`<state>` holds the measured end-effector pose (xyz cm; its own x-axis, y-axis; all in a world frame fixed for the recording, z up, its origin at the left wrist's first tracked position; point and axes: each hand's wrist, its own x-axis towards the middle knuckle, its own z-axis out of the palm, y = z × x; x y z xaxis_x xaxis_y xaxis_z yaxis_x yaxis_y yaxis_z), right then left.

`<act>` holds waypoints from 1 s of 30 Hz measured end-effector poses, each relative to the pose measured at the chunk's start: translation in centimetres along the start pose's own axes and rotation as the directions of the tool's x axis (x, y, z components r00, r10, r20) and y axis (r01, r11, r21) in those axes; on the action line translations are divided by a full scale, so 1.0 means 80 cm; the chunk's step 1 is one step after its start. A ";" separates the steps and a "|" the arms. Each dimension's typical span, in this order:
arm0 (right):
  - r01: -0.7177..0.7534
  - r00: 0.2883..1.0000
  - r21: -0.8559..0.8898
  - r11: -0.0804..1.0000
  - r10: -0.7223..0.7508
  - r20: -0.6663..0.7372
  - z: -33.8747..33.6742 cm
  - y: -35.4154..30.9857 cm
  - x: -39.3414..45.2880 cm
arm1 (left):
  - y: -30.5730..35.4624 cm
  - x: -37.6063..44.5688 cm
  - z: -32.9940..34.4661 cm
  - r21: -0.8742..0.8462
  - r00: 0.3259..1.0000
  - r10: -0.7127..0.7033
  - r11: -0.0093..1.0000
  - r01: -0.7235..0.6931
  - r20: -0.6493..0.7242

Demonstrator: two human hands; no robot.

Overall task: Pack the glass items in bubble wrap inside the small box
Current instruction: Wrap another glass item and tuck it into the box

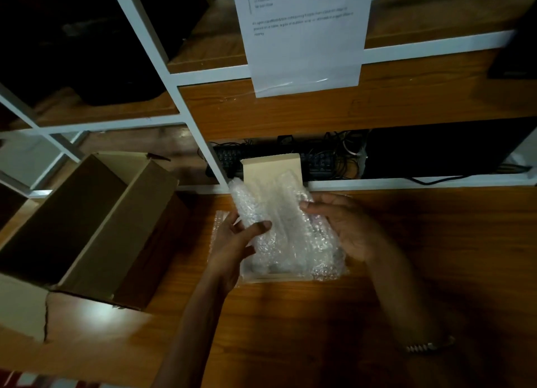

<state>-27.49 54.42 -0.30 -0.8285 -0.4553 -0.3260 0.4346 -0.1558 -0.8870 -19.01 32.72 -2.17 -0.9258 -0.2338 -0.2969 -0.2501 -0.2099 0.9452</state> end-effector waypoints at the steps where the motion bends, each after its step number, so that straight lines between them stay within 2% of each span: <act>1: 0.011 1.000 -0.039 0.999 -0.011 -0.007 0.005 0.002 -0.001 | -0.001 -0.001 0.005 0.011 1.000 0.008 1.000 -0.008 -0.008; 3: -0.013 0.999 -0.061 0.998 0.016 0.040 0.018 0.003 -0.004 | -0.007 -0.001 0.015 0.023 1.000 0.006 1.000 -0.006 -0.009; 5: -0.056 0.987 0.005 0.998 0.055 0.150 0.027 0.002 -0.007 | -0.010 -0.002 0.021 0.023 1.000 0.011 1.000 -0.010 -0.016; 7: -0.048 0.980 0.040 0.998 0.039 0.195 0.033 -0.001 -0.011 | -0.009 -0.003 0.023 0.001 1.000 -0.001 1.000 0.001 -0.028; 9: 0.017 0.991 -0.022 1.000 -0.014 0.131 0.037 0.001 -0.011 | -0.008 -0.006 0.023 0.006 0.999 -0.010 1.000 0.010 -0.032; 13: 0.156 0.980 -0.284 0.946 -0.185 -0.078 0.048 0.014 -0.002 | -0.002 -0.014 0.030 0.003 0.999 0.012 1.000 -0.012 0.034; 15: 0.135 0.964 -0.392 0.910 -0.211 -0.159 0.054 0.018 0.003 | 0.003 -0.018 0.032 0.024 0.998 0.045 0.999 -0.046 0.042; 17: 0.041 0.979 -0.360 0.932 -0.110 -0.173 0.057 0.024 0.007 | 0.003 -0.021 0.035 0.071 0.995 0.087 0.993 -0.090 0.053; 20: -0.071 0.995 -0.226 0.972 0.052 -0.088 0.060 0.039 0.013 | 0.004 -0.026 0.039 0.172 0.986 0.086 0.979 -0.110 0.142; 22: -0.087 0.995 -0.153 0.984 0.078 -0.065 0.058 0.040 0.012 | -0.002 -0.023 0.032 0.245 0.983 0.027 0.967 -0.072 0.180; 25: -0.069 0.990 -0.085 0.994 0.058 -0.130 0.050 0.038 0.010 | -0.007 -0.017 0.017 0.206 0.978 -0.030 0.979 -0.014 0.207; 27: -0.041 0.985 -0.096 0.995 0.024 -0.173 0.044 0.042 0.011 | -0.002 -0.016 0.014 0.204 0.989 -0.021 0.979 -0.010 0.149; 30: -0.002 0.944 -0.241 0.971 -0.078 -0.319 0.041 0.053 0.017 | 0.009 -0.016 0.021 0.317 0.979 0.197 0.933 -0.169 -0.058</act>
<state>-25.65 50.23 -3.40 -0.9290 -0.1378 -0.3434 0.3381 0.0608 -0.9391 -18.46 34.46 -0.86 -0.9390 -0.3251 -0.1120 -0.1664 0.1445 0.9754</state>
